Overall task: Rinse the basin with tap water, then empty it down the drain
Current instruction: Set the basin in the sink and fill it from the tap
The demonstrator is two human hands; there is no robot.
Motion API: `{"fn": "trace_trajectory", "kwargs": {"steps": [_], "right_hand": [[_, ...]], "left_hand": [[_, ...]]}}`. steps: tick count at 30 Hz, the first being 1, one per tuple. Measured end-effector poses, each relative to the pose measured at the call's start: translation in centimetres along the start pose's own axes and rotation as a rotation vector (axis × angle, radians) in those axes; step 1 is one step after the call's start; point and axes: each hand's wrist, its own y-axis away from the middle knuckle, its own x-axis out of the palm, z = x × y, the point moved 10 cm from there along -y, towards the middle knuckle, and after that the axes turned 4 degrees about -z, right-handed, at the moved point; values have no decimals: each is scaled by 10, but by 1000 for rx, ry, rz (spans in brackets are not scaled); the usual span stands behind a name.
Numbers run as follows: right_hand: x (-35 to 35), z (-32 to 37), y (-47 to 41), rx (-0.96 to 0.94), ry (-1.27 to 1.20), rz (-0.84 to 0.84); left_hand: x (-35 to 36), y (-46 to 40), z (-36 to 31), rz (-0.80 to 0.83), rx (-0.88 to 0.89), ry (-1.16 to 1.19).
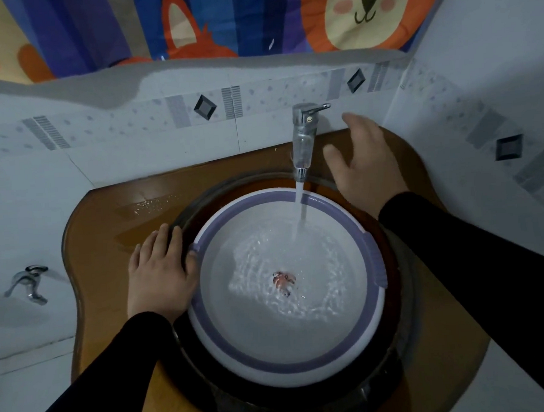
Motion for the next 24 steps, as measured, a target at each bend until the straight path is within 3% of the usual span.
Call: {"fn": "trace_trajectory", "kwargs": {"steps": [7, 24], "right_hand": [[18, 30, -36, -48, 23, 162], [28, 24, 10, -182, 105, 165]], "left_hand": [[0, 0, 1, -4, -7, -1], [-1, 0, -1, -18, 5, 1]]}}
